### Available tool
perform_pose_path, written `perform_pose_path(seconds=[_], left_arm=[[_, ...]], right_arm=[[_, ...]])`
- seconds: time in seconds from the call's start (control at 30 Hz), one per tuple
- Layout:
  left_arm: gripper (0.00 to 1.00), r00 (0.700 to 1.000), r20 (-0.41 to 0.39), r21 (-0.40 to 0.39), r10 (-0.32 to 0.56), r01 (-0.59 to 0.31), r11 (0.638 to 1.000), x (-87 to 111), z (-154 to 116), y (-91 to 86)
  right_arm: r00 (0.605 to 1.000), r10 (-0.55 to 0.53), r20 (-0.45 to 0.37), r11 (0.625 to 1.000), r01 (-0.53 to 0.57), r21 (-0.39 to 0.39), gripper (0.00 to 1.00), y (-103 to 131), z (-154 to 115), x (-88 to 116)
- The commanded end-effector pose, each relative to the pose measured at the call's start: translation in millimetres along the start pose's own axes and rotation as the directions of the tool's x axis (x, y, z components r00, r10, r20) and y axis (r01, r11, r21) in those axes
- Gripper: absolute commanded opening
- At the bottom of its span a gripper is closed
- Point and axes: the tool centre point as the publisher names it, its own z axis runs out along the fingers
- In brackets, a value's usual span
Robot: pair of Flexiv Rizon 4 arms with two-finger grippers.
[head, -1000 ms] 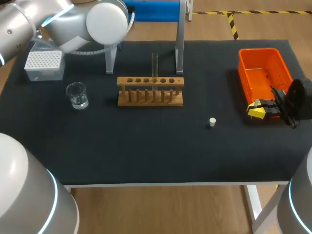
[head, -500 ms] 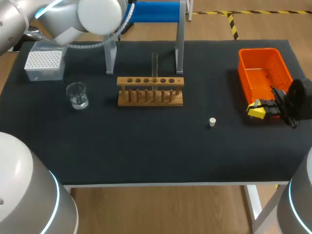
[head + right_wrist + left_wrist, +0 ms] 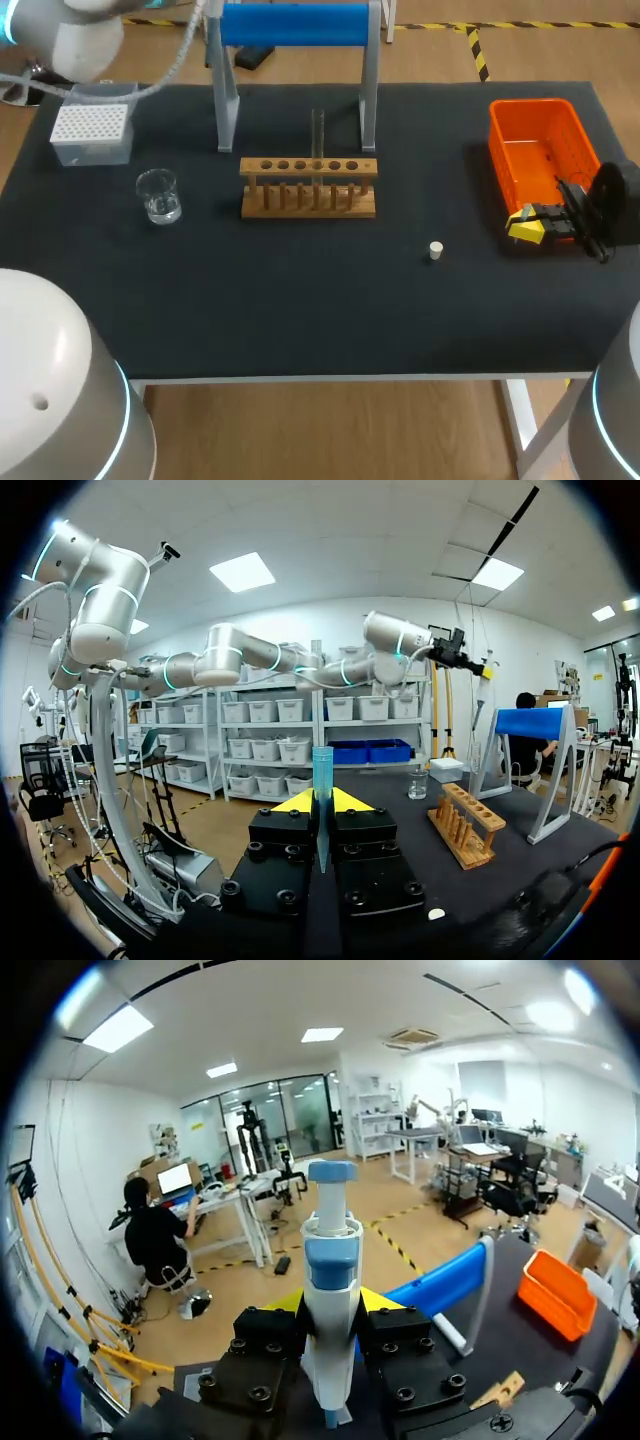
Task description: Invert the test tube, pick up the pipette, mount the tip to pipette, aspirate from beaker and dispense into the tube, eject the tip, return the pipette, and cap with the stopper.
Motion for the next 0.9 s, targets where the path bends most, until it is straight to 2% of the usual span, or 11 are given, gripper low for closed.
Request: perform_pose_path(seconds=[0.03, 0.07, 0.57, 0.6, 0.63, 0.67, 0.7, 0.73, 0.8, 0.9], left_arm=[[0.0, 0.988, -0.152, -0.058, 0.024, -0.033, 0.998, -16.6, -23, -0.4], [0.0, 0.995, -0.099, -0.066, -0.01, 0.004, 0.998, -21.9, -25, -1.3], [0.0, 0.995, -0.099, -0.066, -0.01, 0.004, 0.998, -21.9, -25, -1.3], [0.0, 0.989, -0.149, -0.006, -0.005, 0.004, 1.0, -20.3, -29, -2.2], [0.0, 0.972, -0.23, 0.065, -0.039, 0.055, 0.996, -21.3, -33, -2.8], [0.0, 0.973, -0.232, 0.019, -0.01, 0.015, 1.0, -22.3, -37, -2.5], [0.0, 0.972, -0.232, 0.008, 0.03, -0.029, 1.0, -22.2, -43, -3.3], [0.0, 0.955, -0.295, 0.047, 0.024, -0.011, 0.999, -22.2, -48, -4.8], [0.0, 0.937, -0.34, 0.043, 0.074, -0.063, 0.997, -22.3, -59, -6.9], [0.0, 0.884, -0.454, 0.079, 0.114, -0.088, 0.993, -23.1, -76, -11.5]], right_arm=[[1.0, -0.001, 0.0, 1.0, 0.001, 0.001, 0.0, 0, 0, 1], [1.0, -0.001, 0.0, 1.0, 0.001, 0.001, 0.0, 0, 0, 1], [1.0, -0.001, 0.0, 1.0, 0.001, 0.001, 0.0, 0, 0, 1], [1.0, -0.001, 0.0, 1.0, 0.001, 0.001, 0.0, 0, 0, 1], [1.0, -0.001, 0.0, 1.0, 0.001, 0.001, 0.0, 0, 0, 1], [1.0, -0.001, 0.0, 1.0, 0.001, 0.001, 0.0, 0, 0, 1], [1.0, -0.001, 0.0, 1.0, 0.001, 0.001, 0.0, 0, 0, 1], [1.0, -0.001, 0.0, 1.0, 0.001, 0.001, 0.0, 0, 0, 1], [1.0, -0.001, 0.0, 1.0, 0.001, 0.001, 0.0, 0, 0, 1], [1.0, -0.001, 0.0, 1.0, 0.001, 0.001, 0.0, 0, 0, 1]])
